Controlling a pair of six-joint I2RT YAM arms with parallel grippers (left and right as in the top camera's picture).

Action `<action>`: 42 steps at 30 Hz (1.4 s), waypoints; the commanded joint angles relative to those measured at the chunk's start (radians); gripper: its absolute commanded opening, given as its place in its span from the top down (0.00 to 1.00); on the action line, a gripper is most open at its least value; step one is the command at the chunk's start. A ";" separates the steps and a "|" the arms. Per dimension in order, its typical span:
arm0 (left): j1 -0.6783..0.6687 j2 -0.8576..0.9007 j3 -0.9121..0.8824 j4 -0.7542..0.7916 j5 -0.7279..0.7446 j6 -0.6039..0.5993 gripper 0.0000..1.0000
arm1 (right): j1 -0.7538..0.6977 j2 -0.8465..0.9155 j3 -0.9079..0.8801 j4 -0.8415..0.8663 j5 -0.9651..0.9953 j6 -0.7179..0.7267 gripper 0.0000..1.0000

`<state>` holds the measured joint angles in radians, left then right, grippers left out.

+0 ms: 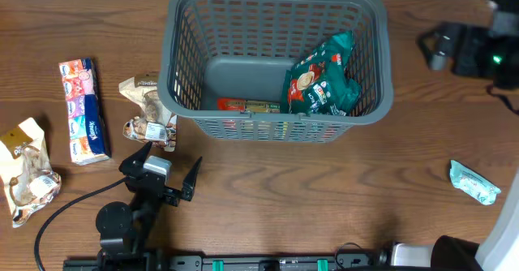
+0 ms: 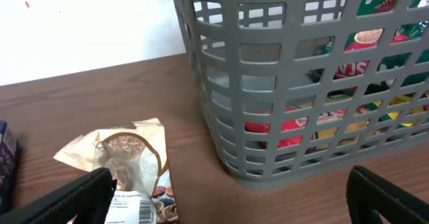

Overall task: Pack container
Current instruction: 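Lower the Nescafe bag into the basket and open the right gripper, then move the right gripper down onto the mint-green packet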

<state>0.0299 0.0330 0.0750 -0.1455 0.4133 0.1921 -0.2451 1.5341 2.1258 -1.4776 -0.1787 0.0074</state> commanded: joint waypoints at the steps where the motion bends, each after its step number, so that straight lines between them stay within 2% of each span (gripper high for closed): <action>1: -0.002 -0.001 -0.023 -0.007 0.013 0.017 0.01 | -0.066 -0.005 0.009 -0.047 0.109 0.014 0.01; 11: -0.002 -0.001 -0.023 -0.007 0.013 0.017 0.01 | -0.154 -0.109 0.008 -0.170 0.213 0.037 0.01; 19: -0.002 -0.001 -0.023 -0.007 0.013 0.017 0.01 | -0.185 -0.211 -0.080 -0.220 0.329 0.147 0.01; 27: -0.002 -0.001 -0.023 -0.007 0.013 0.017 0.01 | -0.263 -0.274 -0.450 -0.140 0.316 0.204 0.01; 32: -0.002 -0.001 -0.023 -0.007 0.013 0.017 0.01 | -0.309 -0.280 -0.774 0.026 0.235 0.260 0.01; 37: -0.002 -0.001 -0.023 -0.007 0.013 0.017 0.01 | -0.363 -0.280 -1.054 0.211 0.170 0.396 0.01; 42: -0.002 -0.001 -0.023 -0.007 0.013 0.017 0.01 | -0.389 -0.280 -1.206 0.343 0.193 0.550 0.01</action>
<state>0.0299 0.0326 0.0750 -0.1455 0.4133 0.1921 -0.6182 1.2633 0.9707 -1.1725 0.0147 0.4072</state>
